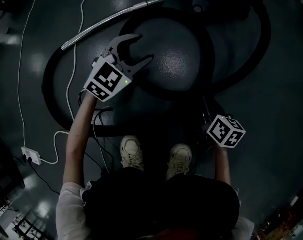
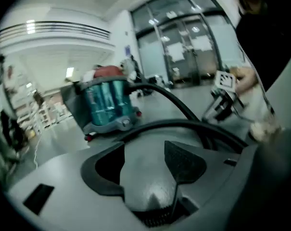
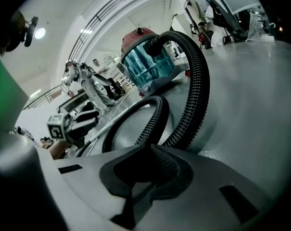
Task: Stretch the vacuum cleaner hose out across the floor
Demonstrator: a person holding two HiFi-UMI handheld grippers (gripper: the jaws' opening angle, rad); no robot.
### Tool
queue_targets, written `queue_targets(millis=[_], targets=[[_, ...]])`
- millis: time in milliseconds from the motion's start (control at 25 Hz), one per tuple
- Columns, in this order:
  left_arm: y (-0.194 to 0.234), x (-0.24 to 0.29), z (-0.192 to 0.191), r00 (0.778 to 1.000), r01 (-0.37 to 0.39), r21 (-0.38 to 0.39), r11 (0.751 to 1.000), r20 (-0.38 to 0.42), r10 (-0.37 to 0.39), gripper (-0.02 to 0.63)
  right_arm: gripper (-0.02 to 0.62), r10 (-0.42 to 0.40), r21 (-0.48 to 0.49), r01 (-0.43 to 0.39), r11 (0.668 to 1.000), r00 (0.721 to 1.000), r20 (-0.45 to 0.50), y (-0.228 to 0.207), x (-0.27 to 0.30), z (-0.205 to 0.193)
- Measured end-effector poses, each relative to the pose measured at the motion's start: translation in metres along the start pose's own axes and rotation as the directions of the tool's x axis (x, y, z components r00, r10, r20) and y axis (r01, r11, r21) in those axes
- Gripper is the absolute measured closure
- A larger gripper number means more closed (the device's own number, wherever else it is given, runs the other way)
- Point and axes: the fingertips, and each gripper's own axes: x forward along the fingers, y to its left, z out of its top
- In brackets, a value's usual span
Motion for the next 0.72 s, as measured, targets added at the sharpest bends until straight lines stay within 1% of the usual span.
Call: queue_targets(millis=[40,80,120,160,200,240,280,320,400,440,520,600,680,720], targets=[[-0.025,0.007,-0.012,0.995,0.066,0.104,0.992,-0.075,-0.059,0.342,0.578,0.025,0.046,-0.025,0.999,1.0,0.001,0.002,0.0,0.0],[-0.046,0.012,-0.025,0.983,0.142,0.172,0.975,-0.141,-0.118,0.342,0.578,0.065,0.106,-0.064,0.992,0.998,-0.005,0.007,-0.002,0.0],[-0.064,0.015,-0.037,0.966,0.213,0.199,0.957,-0.19,-0.176,0.342,0.578,0.119,0.174,-0.115,0.978,0.993,-0.015,0.012,-0.003,-0.001],[-0.077,0.017,-0.046,0.948,0.274,0.188,0.943,-0.218,-0.232,0.342,0.578,0.183,0.235,-0.173,0.956,0.983,-0.021,0.017,-0.004,-0.002],[-0.088,0.019,-0.052,0.932,0.321,0.155,0.934,-0.228,-0.283,0.342,0.578,0.256,0.277,-0.241,0.93,0.967,-0.017,0.024,-0.005,-0.003],[-0.097,0.021,-0.055,0.918,0.357,0.113,0.927,-0.226,-0.326,0.342,0.578,0.325,0.298,-0.31,0.903,0.946,-0.002,0.031,-0.005,-0.004],[-0.105,0.023,-0.056,0.906,0.385,0.073,0.92,-0.217,-0.363,0.342,0.578,0.376,0.3,-0.364,0.882,0.926,0.02,0.036,-0.005,-0.005],[-0.115,0.026,-0.056,0.895,0.411,0.04,0.911,-0.207,-0.395,0.342,0.579,0.405,0.284,-0.399,0.872,0.914,0.041,0.039,-0.005,-0.006],[-0.139,0.034,-0.055,0.876,0.454,0.01,0.891,-0.191,-0.444,0.342,0.578,0.443,0.229,-0.448,0.864,0.893,0.075,0.044,-0.007,-0.006],[-0.148,0.037,-0.055,0.872,0.463,0.016,0.886,-0.187,-0.453,0.342,0.578,0.466,0.221,-0.473,0.853,0.881,0.088,0.046,-0.007,-0.005],[-0.157,0.043,-0.053,0.876,0.46,0.033,0.887,-0.182,-0.448,0.344,0.578,0.513,0.241,-0.523,0.817,0.851,0.106,0.048,-0.005,-0.001],[-0.158,0.048,-0.051,0.878,0.456,0.023,0.89,-0.176,-0.445,0.345,0.569,0.561,0.262,-0.569,0.78,0.82,0.112,0.051,-0.005,0.003],[-0.157,0.05,-0.051,0.876,0.456,0.004,0.89,-0.175,-0.449,0.345,0.501,0.597,0.257,-0.605,0.754,0.794,0.117,0.057,-0.008,0.005],[-0.157,0.05,-0.052,0.874,0.458,-0.003,0.889,-0.177,-0.452,0.345,0.48,0.605,0.243,-0.615,0.75,0.786,0.125,0.06,-0.01,0.005]])
